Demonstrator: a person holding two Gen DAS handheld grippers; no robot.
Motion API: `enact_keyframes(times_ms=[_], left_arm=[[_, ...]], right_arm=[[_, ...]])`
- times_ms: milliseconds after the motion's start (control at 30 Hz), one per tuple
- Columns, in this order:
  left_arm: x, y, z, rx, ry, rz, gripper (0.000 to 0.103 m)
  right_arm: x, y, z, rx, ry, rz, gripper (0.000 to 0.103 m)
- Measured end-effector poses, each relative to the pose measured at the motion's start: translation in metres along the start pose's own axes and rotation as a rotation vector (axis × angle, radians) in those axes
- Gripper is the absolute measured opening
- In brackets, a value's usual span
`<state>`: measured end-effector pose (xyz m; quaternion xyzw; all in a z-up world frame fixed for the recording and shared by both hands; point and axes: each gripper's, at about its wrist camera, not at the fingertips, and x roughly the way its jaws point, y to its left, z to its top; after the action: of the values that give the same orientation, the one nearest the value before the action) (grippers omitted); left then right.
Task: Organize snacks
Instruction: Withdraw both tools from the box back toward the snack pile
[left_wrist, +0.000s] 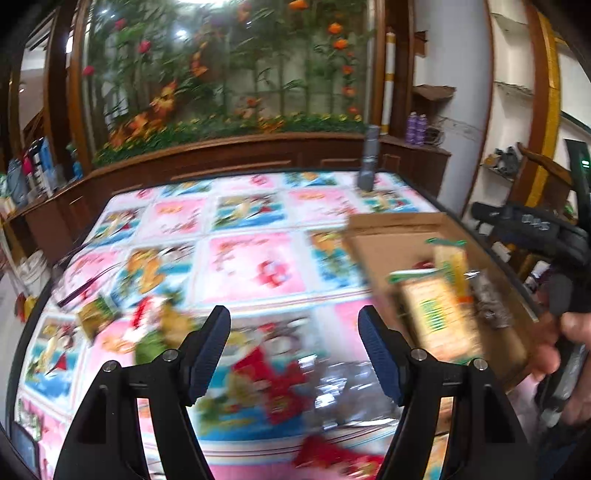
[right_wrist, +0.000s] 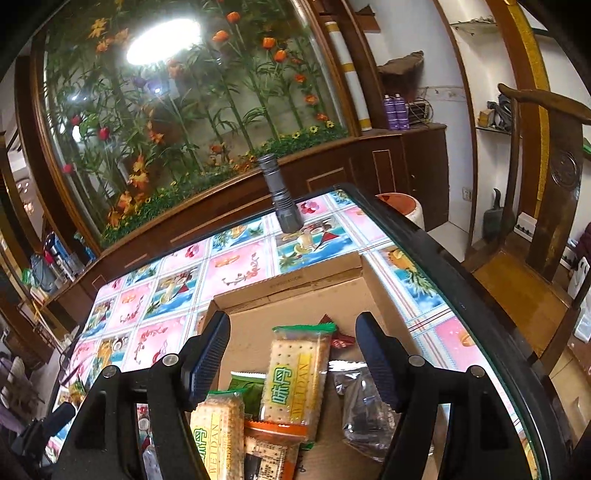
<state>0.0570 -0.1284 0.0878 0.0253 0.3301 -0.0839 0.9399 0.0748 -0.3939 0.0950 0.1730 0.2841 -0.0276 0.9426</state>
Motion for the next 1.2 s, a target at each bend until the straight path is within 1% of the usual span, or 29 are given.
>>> enact_keyframes(times_ms=[67, 167, 267, 300, 333, 400, 433, 467, 500, 533, 567, 667, 733, 767, 833, 867, 900, 933, 1067, 1133, 1167, 1200], left_arm=[[-0.001, 0.019, -0.001, -0.015, 0.007, 0.034, 0.071], [-0.003, 0.05, 0.003, -0.062, 0.009, 0.053, 0.071], [0.001, 0.095, 0.007, -0.141, 0.043, 0.067, 0.071], [0.004, 0.11, 0.006, -0.174, 0.066, 0.06, 0.067], [0.008, 0.129, 0.004, -0.226, 0.096, 0.048, 0.057], [0.017, 0.155, -0.002, -0.313, 0.156, 0.013, 0.047], [0.022, 0.165, -0.005, -0.351, 0.189, -0.023, 0.044], [0.026, 0.17, -0.008, -0.371, 0.217, -0.056, 0.044], [0.031, 0.171, -0.011, -0.374, 0.247, -0.087, 0.044], [0.035, 0.168, -0.014, -0.363, 0.277, -0.102, 0.044], [0.036, 0.165, -0.016, -0.358, 0.287, -0.102, 0.044], [0.041, 0.151, -0.018, -0.304, 0.305, -0.095, 0.044], [0.047, 0.143, -0.021, -0.268, 0.314, -0.065, 0.044], [0.052, 0.139, -0.024, -0.254, 0.331, -0.064, 0.044], [0.06, 0.133, -0.029, -0.244, 0.357, -0.065, 0.044], [0.06, 0.13, -0.029, -0.228, 0.345, -0.048, 0.044], [0.06, 0.126, -0.028, -0.203, 0.335, -0.02, 0.042], [0.061, 0.124, -0.029, -0.192, 0.329, -0.001, 0.034], [0.061, 0.125, -0.029, -0.194, 0.32, 0.016, 0.033], [0.059, 0.129, -0.028, -0.21, 0.318, 0.015, 0.033], [0.058, 0.131, -0.028, -0.216, 0.315, 0.013, 0.033], [0.055, 0.133, -0.027, -0.222, 0.305, 0.012, 0.033]], right_arm=[[0.0, 0.006, -0.002, -0.022, 0.0, 0.014, 0.075], [-0.001, 0.018, -0.005, -0.064, -0.013, 0.034, 0.075], [-0.001, 0.028, -0.009, -0.096, -0.018, 0.045, 0.075], [-0.001, 0.031, -0.011, -0.108, -0.016, 0.049, 0.075], [-0.001, 0.034, -0.012, -0.116, -0.017, 0.05, 0.075], [-0.001, 0.035, -0.012, -0.121, -0.017, 0.054, 0.075], [-0.001, 0.036, -0.013, -0.12, -0.013, 0.061, 0.075], [-0.001, 0.036, -0.013, -0.118, -0.011, 0.066, 0.075], [-0.001, 0.036, -0.013, -0.115, -0.009, 0.069, 0.075], [-0.001, 0.036, -0.014, -0.114, -0.008, 0.076, 0.075], [-0.001, 0.037, -0.014, -0.115, -0.007, 0.08, 0.075], [-0.002, 0.041, -0.016, -0.122, -0.009, 0.084, 0.075], [-0.001, 0.044, -0.017, -0.128, -0.006, 0.091, 0.075], [-0.001, 0.046, -0.017, -0.131, -0.004, 0.095, 0.075], [-0.001, 0.05, -0.02, -0.141, 0.003, 0.12, 0.075], [0.0, 0.054, -0.022, -0.154, 0.019, 0.153, 0.075], [0.002, 0.059, -0.024, -0.171, 0.044, 0.192, 0.075], [0.004, 0.063, -0.026, -0.187, 0.069, 0.224, 0.075], [0.018, 0.103, -0.053, -0.319, 0.259, 0.447, 0.075], [0.022, 0.118, -0.065, -0.362, 0.315, 0.491, 0.075], [0.024, 0.128, -0.075, -0.406, 0.349, 0.5, 0.075], [0.025, 0.134, -0.08, -0.436, 0.352, 0.482, 0.076]])
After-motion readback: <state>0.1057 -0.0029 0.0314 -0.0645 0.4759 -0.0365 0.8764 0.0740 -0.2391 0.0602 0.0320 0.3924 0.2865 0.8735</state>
